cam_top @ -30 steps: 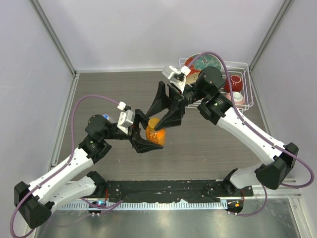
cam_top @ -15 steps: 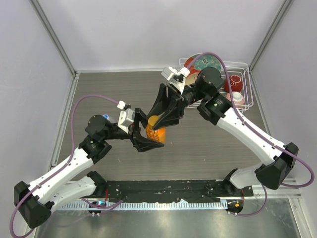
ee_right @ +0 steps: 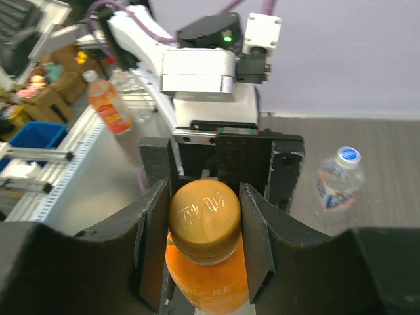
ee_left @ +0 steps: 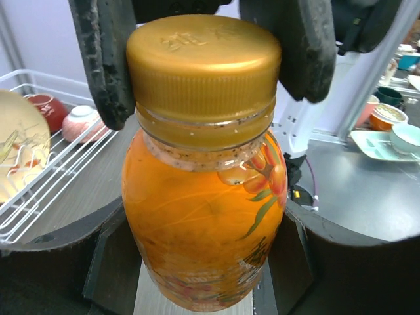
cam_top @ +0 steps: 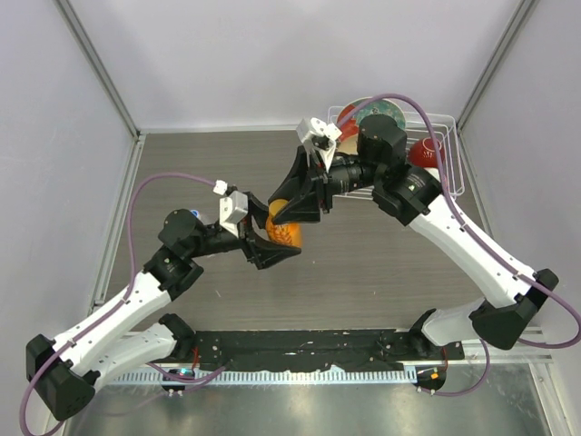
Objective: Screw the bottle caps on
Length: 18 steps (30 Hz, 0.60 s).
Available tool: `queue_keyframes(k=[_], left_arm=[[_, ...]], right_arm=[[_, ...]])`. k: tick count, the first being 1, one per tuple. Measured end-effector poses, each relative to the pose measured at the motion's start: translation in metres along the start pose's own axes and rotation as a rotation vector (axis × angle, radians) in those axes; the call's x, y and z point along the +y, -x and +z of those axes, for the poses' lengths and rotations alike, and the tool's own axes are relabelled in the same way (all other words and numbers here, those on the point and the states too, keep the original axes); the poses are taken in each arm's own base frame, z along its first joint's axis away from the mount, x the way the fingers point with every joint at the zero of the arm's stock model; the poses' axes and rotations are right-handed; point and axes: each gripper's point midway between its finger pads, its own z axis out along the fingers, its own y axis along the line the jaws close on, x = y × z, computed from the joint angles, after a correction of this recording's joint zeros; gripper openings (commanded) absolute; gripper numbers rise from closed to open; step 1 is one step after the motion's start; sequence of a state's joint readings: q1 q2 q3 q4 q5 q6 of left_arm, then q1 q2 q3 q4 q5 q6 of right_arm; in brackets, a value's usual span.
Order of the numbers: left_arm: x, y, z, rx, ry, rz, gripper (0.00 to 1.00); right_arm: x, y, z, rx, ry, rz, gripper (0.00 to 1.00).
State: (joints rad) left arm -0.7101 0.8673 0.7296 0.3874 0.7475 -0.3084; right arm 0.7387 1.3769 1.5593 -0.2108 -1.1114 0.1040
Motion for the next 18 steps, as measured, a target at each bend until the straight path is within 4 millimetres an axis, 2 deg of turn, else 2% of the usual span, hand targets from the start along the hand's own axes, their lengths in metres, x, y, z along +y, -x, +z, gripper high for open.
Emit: queue_keyframes(k=[10, 18], left_arm=[[0.049, -0.024, -0.012, 0.038, 0.262, -0.024, 0.0], [0.067, -0.029, -0.021, 0.04, 0.375, -0.029, 0.0]], right_arm=[[-0.055, -0.025, -0.001, 0.085, -0.439, 0.009, 0.01], [-0.081, -0.029, -0.008, 0.037, -0.762, 0.044, 0.01]])
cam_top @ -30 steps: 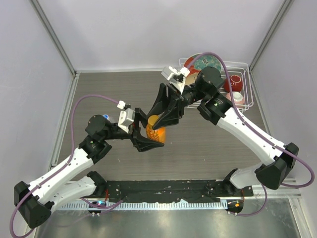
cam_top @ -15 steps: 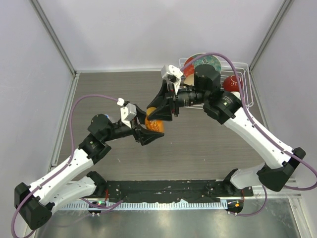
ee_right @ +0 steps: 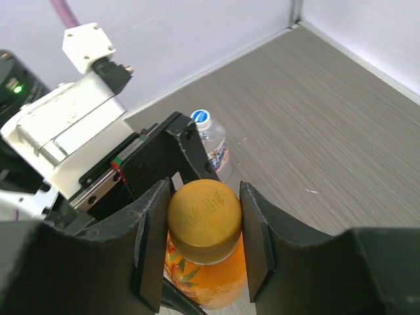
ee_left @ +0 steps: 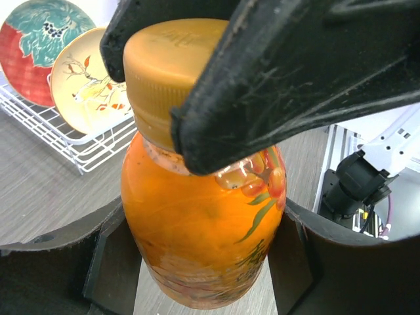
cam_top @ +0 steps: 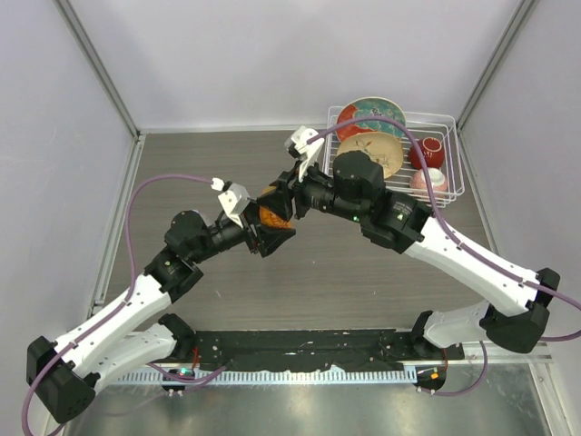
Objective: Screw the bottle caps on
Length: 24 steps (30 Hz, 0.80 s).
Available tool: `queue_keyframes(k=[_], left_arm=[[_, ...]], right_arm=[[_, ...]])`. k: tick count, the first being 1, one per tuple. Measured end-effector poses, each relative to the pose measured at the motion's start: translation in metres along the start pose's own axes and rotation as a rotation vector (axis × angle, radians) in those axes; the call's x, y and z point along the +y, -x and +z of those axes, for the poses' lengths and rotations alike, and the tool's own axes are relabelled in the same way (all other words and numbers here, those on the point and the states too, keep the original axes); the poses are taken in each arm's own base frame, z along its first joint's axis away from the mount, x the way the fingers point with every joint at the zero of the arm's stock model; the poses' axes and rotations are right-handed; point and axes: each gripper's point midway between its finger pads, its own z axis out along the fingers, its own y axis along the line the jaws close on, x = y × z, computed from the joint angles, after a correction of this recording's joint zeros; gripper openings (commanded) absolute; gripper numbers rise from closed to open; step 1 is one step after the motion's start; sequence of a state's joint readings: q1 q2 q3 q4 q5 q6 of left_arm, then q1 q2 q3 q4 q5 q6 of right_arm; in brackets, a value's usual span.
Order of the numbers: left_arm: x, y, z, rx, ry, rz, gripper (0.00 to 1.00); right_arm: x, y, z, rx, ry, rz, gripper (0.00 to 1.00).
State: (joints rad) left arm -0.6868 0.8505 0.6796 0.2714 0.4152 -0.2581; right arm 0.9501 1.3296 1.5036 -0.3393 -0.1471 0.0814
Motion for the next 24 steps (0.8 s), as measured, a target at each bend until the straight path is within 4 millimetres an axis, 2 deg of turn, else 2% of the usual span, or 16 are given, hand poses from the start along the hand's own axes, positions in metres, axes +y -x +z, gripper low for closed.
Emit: queue_keyframes(k=[8, 14, 16, 17, 18, 19, 21, 24], left_arm=[[0.015, -0.006, -0.001, 0.014, 0.085, -0.006, 0.0], [0.033, -0.009, -0.004, 0.019, 0.175, -0.002, 0.0], [0.042, -0.01, -0.006, 0.02, 0.219, 0.007, 0.0], [0.046, -0.01, -0.007, 0.022, 0.239, 0.011, 0.0], [0.047, -0.011, -0.008, 0.023, 0.246, 0.011, 0.0], [0.049, -0.011, -0.008, 0.023, 0.253, 0.014, 0.0], [0.05, -0.011, -0.008, 0.02, 0.257, 0.02, 0.0], [0.05, -0.01, -0.008, 0.019, 0.257, 0.03, 0.0]], right_arm=[[-0.019, -0.006, 0.007, -0.106, -0.262, 0.11, 0.01], [-0.031, -0.009, 0.025, -0.094, -0.468, 0.113, 0.01], [-0.035, -0.01, 0.032, -0.085, -0.525, 0.106, 0.04], [-0.037, -0.011, 0.034, -0.082, -0.552, 0.105, 0.09], [-0.038, -0.012, 0.035, -0.08, -0.568, 0.106, 0.22], [-0.039, -0.012, 0.035, -0.078, -0.582, 0.111, 0.28], [-0.039, -0.011, 0.034, -0.078, -0.59, 0.116, 0.48], [-0.039, -0.009, 0.032, -0.074, -0.598, 0.121, 0.59]])
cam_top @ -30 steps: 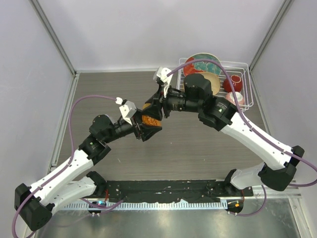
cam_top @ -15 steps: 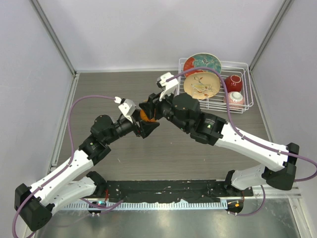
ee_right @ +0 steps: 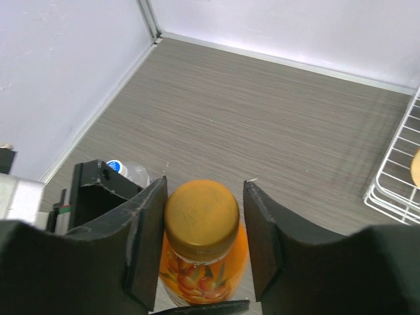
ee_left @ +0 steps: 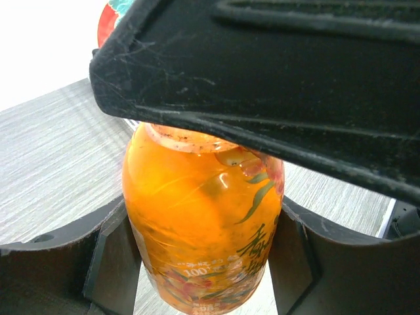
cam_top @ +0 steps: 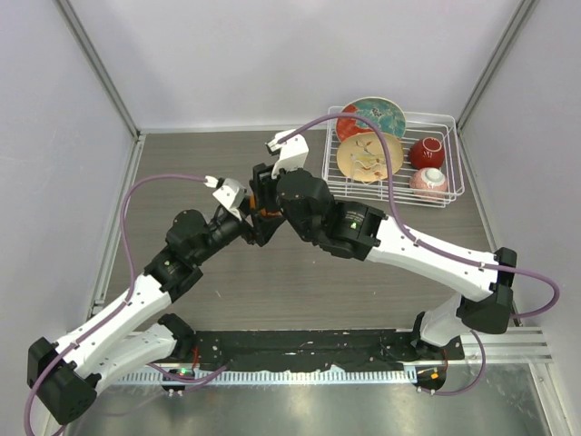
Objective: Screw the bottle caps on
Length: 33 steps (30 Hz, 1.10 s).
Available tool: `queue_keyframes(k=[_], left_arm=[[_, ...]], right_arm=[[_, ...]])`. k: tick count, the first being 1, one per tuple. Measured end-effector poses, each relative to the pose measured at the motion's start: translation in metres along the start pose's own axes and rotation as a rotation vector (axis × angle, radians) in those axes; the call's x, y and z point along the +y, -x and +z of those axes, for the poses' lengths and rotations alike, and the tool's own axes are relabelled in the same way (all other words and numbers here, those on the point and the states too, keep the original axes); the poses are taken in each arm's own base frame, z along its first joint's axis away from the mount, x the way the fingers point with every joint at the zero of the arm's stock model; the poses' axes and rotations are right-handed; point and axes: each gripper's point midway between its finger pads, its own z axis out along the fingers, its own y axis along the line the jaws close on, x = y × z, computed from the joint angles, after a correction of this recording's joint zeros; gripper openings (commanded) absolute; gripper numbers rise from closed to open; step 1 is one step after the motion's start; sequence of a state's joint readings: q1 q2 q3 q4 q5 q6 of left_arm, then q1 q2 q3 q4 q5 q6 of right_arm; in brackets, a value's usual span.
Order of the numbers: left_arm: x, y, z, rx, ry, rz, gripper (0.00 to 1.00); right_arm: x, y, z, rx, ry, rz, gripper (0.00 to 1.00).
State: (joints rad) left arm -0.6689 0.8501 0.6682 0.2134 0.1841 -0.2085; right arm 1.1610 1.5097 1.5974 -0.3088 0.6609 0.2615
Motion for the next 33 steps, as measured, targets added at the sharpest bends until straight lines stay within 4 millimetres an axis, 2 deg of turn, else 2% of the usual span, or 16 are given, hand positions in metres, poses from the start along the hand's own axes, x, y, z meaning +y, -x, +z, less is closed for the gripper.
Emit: queue_keyframes(k=[2, 7, 12, 16, 20, 25, 28, 30, 33], left_arm=[[0.0, 0.002, 0.0, -0.007, -0.001, 0.008, 0.0], [-0.003, 0.015, 0.0, -0.057, -0.013, 0.022, 0.0], [-0.01, 0.041, -0.003, -0.15, -0.042, 0.049, 0.0], [-0.009, 0.056, -0.007, -0.207, -0.033, 0.059, 0.0], [-0.004, 0.07, -0.008, -0.249, -0.001, 0.062, 0.0], [-0.003, 0.082, -0.01, -0.279, 0.009, 0.065, 0.0], [-0.014, 0.08, -0.01, -0.268, -0.054, 0.059, 0.0], [-0.029, 0.077, -0.011, -0.251, -0.138, 0.064, 0.0], [-0.055, 0.069, -0.016, -0.216, -0.286, 0.072, 0.0]], right_arm=[[-0.003, 0.002, -0.002, 0.003, -0.013, -0.001, 0.63], [-0.003, 0.015, -0.009, 0.01, 0.006, 0.007, 0.81], [0.005, 0.031, -0.025, 0.029, 0.106, 0.017, 0.86], [0.009, 0.035, -0.042, 0.066, 0.194, -0.01, 0.9], [-0.007, 0.04, -0.057, 0.099, 0.26, -0.046, 0.93], [-0.036, 0.064, -0.073, 0.079, 0.39, -0.064, 0.93], [-0.037, 0.076, -0.088, 0.065, 0.521, -0.083, 0.94], [-0.029, 0.084, -0.099, 0.053, 0.635, -0.093, 0.94], [-0.02, 0.085, -0.109, 0.055, 0.769, -0.116, 0.93]])
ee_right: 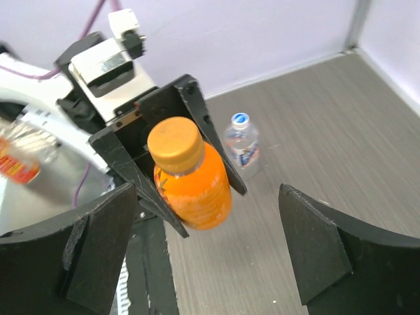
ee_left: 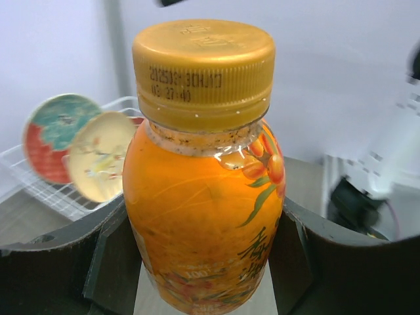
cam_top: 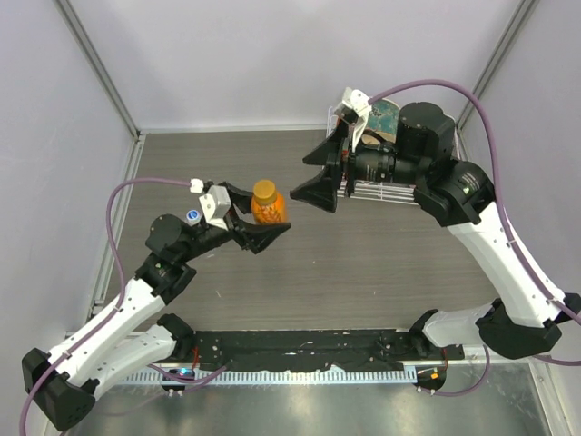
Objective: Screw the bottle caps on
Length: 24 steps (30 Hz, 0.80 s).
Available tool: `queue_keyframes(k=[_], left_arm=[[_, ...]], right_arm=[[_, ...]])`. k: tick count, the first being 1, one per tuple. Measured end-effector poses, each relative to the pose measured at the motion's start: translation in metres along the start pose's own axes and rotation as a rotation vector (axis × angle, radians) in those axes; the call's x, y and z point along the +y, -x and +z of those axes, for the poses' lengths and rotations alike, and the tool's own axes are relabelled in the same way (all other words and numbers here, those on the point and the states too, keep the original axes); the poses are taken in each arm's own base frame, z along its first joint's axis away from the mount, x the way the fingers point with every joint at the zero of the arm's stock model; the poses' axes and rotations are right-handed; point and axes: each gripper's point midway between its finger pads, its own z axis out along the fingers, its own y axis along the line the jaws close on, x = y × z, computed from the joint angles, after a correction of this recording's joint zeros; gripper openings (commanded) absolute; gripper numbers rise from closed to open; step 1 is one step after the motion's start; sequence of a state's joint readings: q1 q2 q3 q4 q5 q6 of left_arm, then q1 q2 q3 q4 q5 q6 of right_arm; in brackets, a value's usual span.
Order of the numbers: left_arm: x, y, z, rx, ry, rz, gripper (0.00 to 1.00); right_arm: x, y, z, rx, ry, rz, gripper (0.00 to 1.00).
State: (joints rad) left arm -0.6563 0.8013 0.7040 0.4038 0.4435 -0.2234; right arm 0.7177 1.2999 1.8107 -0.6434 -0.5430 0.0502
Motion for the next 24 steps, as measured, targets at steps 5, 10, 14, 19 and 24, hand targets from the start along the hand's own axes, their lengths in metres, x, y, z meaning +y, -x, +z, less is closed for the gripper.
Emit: queue_keyframes(k=[5, 10, 14, 19, 24], left_arm=[[-0.037, -0.008, -0.004, 0.041, -0.201, -0.018, 0.0], [-0.063, -0.012, -0.012, 0.07, -0.338, -0.049, 0.0], [-0.076, -0.015, -0.015, 0.089, -0.404, -0.081, 0.0], [-0.087, -0.021, -0.016, 0.116, -0.452, -0.119, 0.0], [-0.091, -0.026, -0.013, 0.128, -0.471, -0.139, 0.0]], right_arm=[[0.027, -0.014, 0.005, 0.029, 0.218, -0.038, 0.91], [0.047, -0.022, 0.004, 0.02, 0.369, -0.057, 0.86], [0.061, -0.014, 0.003, -0.021, 0.466, -0.069, 0.83], [0.07, -0.015, 0.006, -0.057, 0.562, -0.039, 0.8], [0.077, -0.024, 0.009, -0.065, 0.65, 0.03, 0.77]])
